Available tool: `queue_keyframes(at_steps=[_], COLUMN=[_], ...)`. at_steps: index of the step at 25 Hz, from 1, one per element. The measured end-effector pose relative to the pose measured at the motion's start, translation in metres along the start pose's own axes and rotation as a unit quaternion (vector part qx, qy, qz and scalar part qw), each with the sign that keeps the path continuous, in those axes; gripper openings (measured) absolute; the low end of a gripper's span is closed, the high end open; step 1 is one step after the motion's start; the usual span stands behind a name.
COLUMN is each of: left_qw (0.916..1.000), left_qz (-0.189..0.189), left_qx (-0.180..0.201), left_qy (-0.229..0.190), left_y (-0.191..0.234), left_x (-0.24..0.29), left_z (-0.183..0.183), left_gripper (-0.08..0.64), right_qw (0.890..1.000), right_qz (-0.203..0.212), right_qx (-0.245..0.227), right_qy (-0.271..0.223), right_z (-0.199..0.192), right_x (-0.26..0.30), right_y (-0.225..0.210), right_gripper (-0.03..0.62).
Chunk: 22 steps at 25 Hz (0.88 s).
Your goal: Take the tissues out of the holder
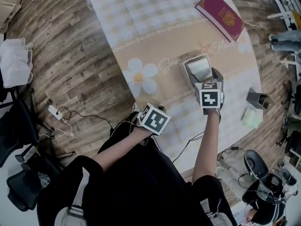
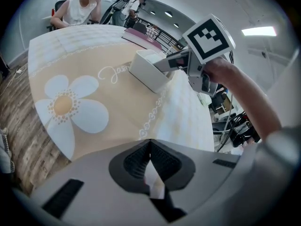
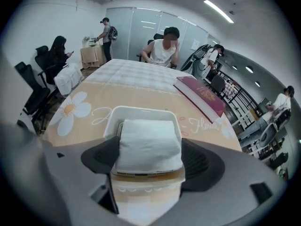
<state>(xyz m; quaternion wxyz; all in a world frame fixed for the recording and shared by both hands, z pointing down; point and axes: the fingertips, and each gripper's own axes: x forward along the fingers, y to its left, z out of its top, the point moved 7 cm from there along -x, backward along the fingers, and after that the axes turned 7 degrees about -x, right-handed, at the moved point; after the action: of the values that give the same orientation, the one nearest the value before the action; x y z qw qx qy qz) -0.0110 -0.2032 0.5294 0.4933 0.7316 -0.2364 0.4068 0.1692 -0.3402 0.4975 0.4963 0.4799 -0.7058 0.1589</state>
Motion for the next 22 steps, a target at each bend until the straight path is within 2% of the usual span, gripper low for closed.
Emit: queue_keyframes(at_steps=[4, 9, 12, 17, 22], left_qw=[1.0000, 0.9999, 0.9998, 0.9996, 0.9997], left_qz=[-0.003, -0.007, -0.009, -0.012, -0.012], left_qx=[-0.005, -0.010, -0.013, -0.016, -0.014], left_qy=[0.004, 0.009, 0.014, 0.019, 0.016], left_y=[0.001, 0.001, 0.002, 0.002, 0.002], left_x=[0.003, 0.006, 0.009, 0.013, 0.013], left_z=[0.001, 0.001, 0.000, -0.002, 0.000], left_gripper=[0.008, 0.008, 0.008, 0.008, 0.008], right_qw=[0.999, 0.998, 0.998, 0.997, 0.997], right_qz=[0.005, 0.032, 0.035, 0.035, 0.045], right_qx=[-0.031, -0.026, -0.029, -0.042, -0.025], right_qy=[0.023, 0.039, 0.047, 0.058, 0.050], right_z=[0.004, 0.005, 0.006, 0.009, 0.007], right_x=[0.010, 0.016, 0.018, 0.017, 0.011], right_y=[0.003, 0.000, -0.001, 0.007, 0.005], right_gripper=[0.407, 0.405, 0.403, 0.324, 0.278])
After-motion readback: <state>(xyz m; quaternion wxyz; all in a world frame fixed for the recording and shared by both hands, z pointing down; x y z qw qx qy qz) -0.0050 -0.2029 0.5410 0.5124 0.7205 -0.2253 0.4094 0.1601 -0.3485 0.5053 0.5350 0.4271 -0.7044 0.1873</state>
